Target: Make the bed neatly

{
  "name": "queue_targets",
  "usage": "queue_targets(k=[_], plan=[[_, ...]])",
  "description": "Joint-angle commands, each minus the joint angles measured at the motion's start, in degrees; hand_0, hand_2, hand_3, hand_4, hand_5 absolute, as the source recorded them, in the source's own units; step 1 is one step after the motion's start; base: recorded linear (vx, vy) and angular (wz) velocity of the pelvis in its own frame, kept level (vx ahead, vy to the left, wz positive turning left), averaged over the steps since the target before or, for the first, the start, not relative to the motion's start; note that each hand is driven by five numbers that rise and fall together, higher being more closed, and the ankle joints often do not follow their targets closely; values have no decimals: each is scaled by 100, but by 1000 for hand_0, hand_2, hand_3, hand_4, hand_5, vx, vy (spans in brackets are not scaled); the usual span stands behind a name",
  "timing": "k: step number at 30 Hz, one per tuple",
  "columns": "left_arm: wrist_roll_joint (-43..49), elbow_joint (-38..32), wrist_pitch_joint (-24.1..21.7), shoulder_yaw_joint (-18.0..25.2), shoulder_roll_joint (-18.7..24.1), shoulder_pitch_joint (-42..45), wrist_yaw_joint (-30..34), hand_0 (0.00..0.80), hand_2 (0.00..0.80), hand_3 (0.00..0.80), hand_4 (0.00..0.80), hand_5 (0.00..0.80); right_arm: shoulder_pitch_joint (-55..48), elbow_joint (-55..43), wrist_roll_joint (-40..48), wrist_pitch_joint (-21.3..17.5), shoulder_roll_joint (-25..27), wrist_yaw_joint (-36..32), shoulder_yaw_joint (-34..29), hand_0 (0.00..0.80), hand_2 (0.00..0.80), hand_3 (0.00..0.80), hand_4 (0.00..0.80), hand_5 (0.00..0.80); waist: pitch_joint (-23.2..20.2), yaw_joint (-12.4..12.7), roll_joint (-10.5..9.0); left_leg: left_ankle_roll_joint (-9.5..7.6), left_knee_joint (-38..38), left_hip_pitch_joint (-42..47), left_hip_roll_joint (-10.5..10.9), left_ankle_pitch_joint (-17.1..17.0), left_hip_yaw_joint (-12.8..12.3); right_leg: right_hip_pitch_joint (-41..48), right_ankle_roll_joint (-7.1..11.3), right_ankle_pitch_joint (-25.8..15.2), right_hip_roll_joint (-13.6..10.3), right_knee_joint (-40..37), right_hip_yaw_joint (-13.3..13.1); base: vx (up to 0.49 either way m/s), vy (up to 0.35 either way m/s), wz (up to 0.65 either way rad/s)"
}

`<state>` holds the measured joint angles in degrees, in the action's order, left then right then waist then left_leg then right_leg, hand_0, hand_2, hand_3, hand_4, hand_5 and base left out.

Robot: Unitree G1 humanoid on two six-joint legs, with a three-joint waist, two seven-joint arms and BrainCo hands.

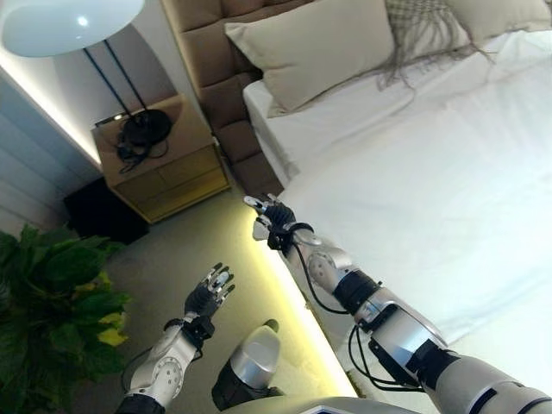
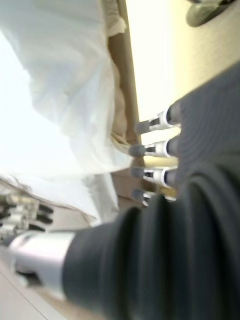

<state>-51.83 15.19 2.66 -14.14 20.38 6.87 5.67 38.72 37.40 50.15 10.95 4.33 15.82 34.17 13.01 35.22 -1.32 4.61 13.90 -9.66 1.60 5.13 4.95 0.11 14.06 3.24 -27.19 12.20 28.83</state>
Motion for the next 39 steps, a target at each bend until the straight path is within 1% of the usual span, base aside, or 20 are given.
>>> queue_targets(k=[1, 4, 9, 10, 13, 14, 18, 20, 22, 24, 26, 29, 30, 32, 33, 36, 39], plan=[[193, -247, -70, -117, 158, -259, 49, 0, 0, 0, 0, 0, 494, -95, -648, -77, 108, -201, -193, 0, 0, 0, 0, 0, 101, -70, 40, 37, 146, -581, -46, -821, 149, 410, -2, -1456, -179, -154, -42, 89, 100, 4], [286, -176, -138, -107, 178, -268, 130, 0, 0, 0, 0, 0, 613, 238, -990, -189, 412, -211, -363, 0, 0, 0, 0, 0, 156, -68, 114, 45, 263, -599, -14, -746, 143, 382, 2, -1427, -291, -51, 22, 75, 109, 12], [413, -254, -246, 21, 266, -243, 203, 0, 0, 0, 0, 0, 486, 491, -1065, -499, 871, -193, -787, 0, 0, 0, 0, 0, 289, -87, 159, 45, 509, -775, 19, -647, 101, 228, 2, -1472, -419, 98, 51, 38, 26, 15], [415, -289, -236, 85, 280, -227, 213, 0, 0, 0, 0, 0, 370, 496, -1049, -553, 956, -257, -904, 0, 0, 0, 0, 0, 317, -102, 184, 70, 602, -759, -30, -474, 104, 175, 38, -1361, -400, 231, -23, 76, -24, 13], [472, -370, -251, 200, 289, -180, 264, 0, 0, 0, 0, 0, -59, 374, -1117, -779, 1166, -381, -1172, 0, 0, 0, 0, 0, 401, -209, 216, 15, 741, -866, 9, -406, 71, -99, 35, -1406, -467, 437, -141, 11, 0, 7], [452, -410, -271, 214, 287, -174, 285, 0, 0, 0, 0, 0, -219, 320, -1162, -869, 1260, -457, -1264, 0, 0, 0, 0, 0, 436, -271, 217, -48, 740, -965, 75, -541, 41, -242, -11, -1540, -536, 447, -135, -66, 24, 3], [580, -487, -490, 243, 323, -151, 298, 0, 0, 0, 0, 0, -693, 91, -1122, -1211, 1517, -605, -1616, 0, 0, 0, 0, 0, 564, -500, 257, -117, 863, -1126, 70, -500, -36, -636, -34, -1528, -523, 638, -362, -77, -38, -6], [524, -466, -672, 263, 370, -235, 204, 0, 0, 0, 0, 0, -1044, -172, -1079, -1500, 1618, -854, -1830, 0, 0, 0, 0, 0, 659, -667, 228, -136, 882, -1196, 20, -490, -83, -757, -51, -1520, -437, 592, -467, -122, -124, -21], [454, -497, -746, 297, 396, -299, 147, 0, 0, 0, 0, 0, -1478, -459, -995, -1745, 1628, -1111, -2029, 0, 0, 0, 0, 0, 713, -812, 177, -155, 905, -1238, -26, -468, -127, -858, -56, -1558, -370, 552, -571, -99, -138, -33], [462, -491, -814, 352, 382, -309, 222, 0, 0, 0, 0, 0, -1974, -753, -815, -1985, 1632, -1357, -2219, 0, 0, 0, 0, 0, 732, -948, 127, -169, 917, -1229, -92, -436, -173, -901, -59, -1579, -312, 523, -640, -68, -145, -38], [517, -483, -871, 408, 353, -243, 335, 0, 0, 0, 0, 0, -2494, -1054, -537, -2104, 1547, -1710, -2415, 0, 0, 0, 0, 0, 704, -1074, 82, -180, 899, -1183, -133, -414, -206, -893, -52, -1604, -249, 474, -700, -40, -148, -24], [564, -384, -881, 528, 213, -60, 467, 0, 0, 0, 0, 0, -3260, -1433, -643, -2071, 1238, -2022, -2644, 0, 0, 0, 0, 0, 592, -1306, 9, -206, 828, -1028, -170, -371, -273, -885, -38, -1629, -142, 430, -862, -24, -138, -27], [599, -327, -888, 600, 134, 45, 544, 0, 0, 0, 0, 0, -3570, -1548, -823, -2060, 1169, -2069, -2715, 0, 0, 0, 0, 0, 535, -1404, -7, -215, 793, -937, -184, -341, -310, -884, -27, -1637, -110, 410, -944, -7, -93, -30], [674, -269, -924, 666, -9, 222, 675, 0, 0, 0, 0, 0, -3922, -1648, -1059, -2031, 1111, -1949, -2747, 0, 0, 0, 0, 0, 424, -1526, -34, -257, 686, -748, -180, -311, -351, -834, -19, -1607, -77, 344, -1034, 33, -57, -30], [802, -259, -935, 682, -116, 337, 739, 0, 0, 0, 0, 0, -4123, -1648, -881, -2013, 1050, -1959, -2798, 0, 0, 0, 0, 0, 370, -1570, -16, -272, 664, -600, -183, -240, -358, -751, -17, -1578, -39, 314, -1111, 81, -21, -33], [955, -123, -990, 664, -264, 529, 833, 0, 0, 0, 0, 0, -4440, -1538, -803, -1970, 861, -1987, -2939, 0, 0, 0, 0, 0, 180, -1710, -31, -378, 453, -263, -64, -170, -389, -676, 12, -1689, -49, 276, -1302, 123, 11, -36], [1131, -90, -969, 657, -266, 623, 868, 0, 0, 0, 0, 0, -4553, -1476, -734, -1989, 760, -1935, -3024, 0, 0, 0, 0, 0, 59, -1816, 10, -496, 29, 153, 18, -158, -401, -664, 65, -1816, -51, 287, -1477, 124, 34, -29]])
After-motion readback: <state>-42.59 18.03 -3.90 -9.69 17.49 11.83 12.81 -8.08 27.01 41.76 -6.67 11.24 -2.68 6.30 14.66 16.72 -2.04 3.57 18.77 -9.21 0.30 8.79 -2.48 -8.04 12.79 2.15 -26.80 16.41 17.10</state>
